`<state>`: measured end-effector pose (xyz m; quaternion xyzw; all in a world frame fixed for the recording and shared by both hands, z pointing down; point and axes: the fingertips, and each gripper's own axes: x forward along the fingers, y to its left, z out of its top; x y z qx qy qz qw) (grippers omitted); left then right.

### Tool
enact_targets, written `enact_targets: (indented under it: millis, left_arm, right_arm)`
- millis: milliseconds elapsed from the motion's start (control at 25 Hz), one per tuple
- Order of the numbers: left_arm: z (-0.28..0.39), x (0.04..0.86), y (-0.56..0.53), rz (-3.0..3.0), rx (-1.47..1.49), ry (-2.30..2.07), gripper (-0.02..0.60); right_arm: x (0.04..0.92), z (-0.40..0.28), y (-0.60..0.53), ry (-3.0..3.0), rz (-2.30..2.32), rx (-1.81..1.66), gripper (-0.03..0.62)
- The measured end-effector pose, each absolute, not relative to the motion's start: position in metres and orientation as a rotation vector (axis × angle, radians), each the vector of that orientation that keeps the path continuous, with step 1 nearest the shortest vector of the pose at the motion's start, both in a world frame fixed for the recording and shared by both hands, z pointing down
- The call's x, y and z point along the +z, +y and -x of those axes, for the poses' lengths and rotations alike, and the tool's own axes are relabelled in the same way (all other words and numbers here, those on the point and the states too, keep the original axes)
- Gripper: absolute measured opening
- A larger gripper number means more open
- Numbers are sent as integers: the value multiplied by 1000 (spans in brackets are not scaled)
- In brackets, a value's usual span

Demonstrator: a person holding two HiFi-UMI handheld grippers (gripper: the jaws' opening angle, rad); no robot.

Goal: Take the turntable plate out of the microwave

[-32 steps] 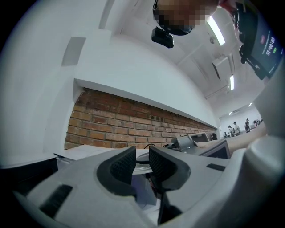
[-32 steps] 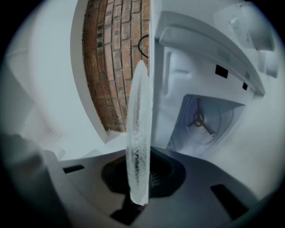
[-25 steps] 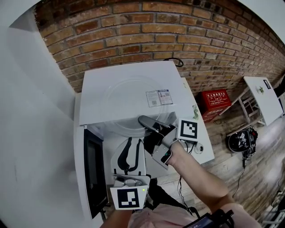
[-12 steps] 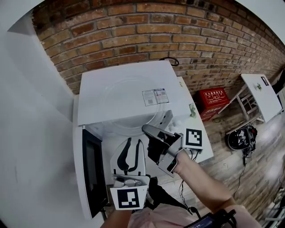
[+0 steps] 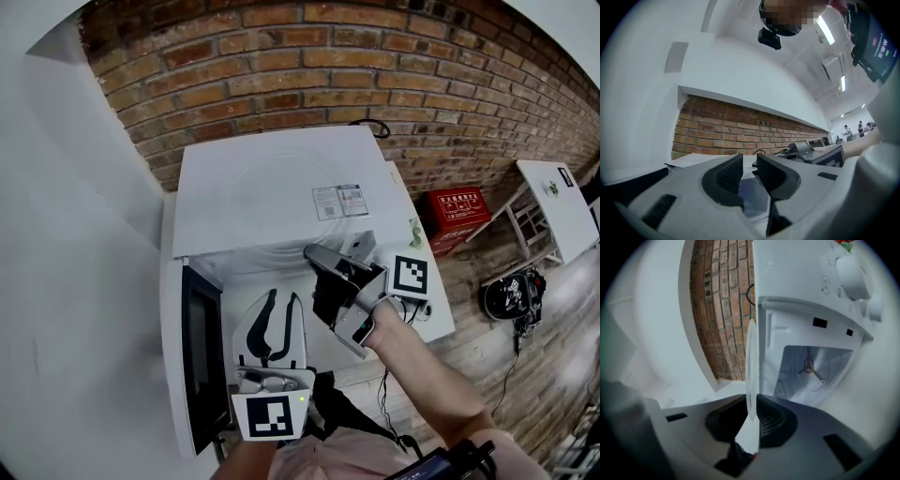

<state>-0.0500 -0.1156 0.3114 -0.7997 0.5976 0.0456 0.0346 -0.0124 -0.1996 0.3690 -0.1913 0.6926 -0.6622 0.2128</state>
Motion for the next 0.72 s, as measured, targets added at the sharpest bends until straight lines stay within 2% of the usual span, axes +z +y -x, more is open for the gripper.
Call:
enact_targets:
  millis: [320,440,720]
  left_arm:
    - [56,307,-112,2445,129,1857,91]
    - [57,306,-109,2442,120,1863,91]
    - [57,307,-104,2439,135,1849,91]
  right_arm:
    - [364,14,-210,1938,527,-1802,63]
    - [360,12,-208,1948,518,-1775,105]
    - [363,-2,-185,1957,507,-1744,139]
